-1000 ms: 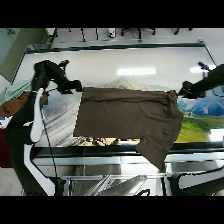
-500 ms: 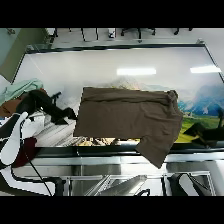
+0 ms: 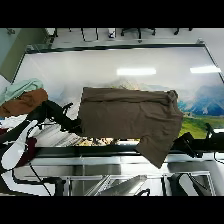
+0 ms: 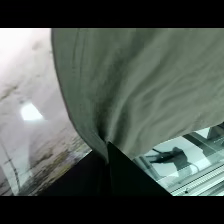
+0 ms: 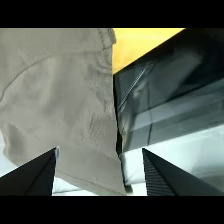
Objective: Fold the shirts.
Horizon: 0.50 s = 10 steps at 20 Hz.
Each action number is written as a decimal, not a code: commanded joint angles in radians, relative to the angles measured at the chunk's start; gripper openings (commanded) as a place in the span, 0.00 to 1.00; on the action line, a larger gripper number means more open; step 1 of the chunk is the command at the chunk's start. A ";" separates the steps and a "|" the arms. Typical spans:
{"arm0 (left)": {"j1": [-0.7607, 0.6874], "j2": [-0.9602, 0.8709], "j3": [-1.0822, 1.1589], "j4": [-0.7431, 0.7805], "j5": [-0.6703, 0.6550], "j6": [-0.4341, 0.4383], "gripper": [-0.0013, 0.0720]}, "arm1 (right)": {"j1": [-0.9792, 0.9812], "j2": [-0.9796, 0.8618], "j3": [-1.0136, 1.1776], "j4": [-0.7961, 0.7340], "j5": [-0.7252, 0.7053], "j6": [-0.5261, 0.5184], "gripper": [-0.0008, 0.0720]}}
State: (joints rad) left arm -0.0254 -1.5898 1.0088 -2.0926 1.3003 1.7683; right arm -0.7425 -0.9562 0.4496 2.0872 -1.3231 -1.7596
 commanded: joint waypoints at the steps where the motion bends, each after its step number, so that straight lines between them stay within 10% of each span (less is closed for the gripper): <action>1: -0.008 0.002 -0.005 -0.002 0.003 0.005 0.05 | 0.000 -0.074 -0.008 0.032 0.032 -0.035 0.81; 7: -0.009 0.006 -0.006 0.003 0.043 0.005 0.05 | 0.132 -0.249 -0.023 0.047 0.079 -0.060 0.80; 10: -0.009 0.054 -0.006 0.034 0.035 0.003 0.05 | 0.198 -0.288 -0.016 0.173 0.159 -0.129 0.43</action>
State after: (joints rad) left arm -0.0338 -1.5677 1.0035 -2.0846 1.3323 1.7737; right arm -0.6033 -1.1957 0.4309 2.1799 -1.2556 -1.8351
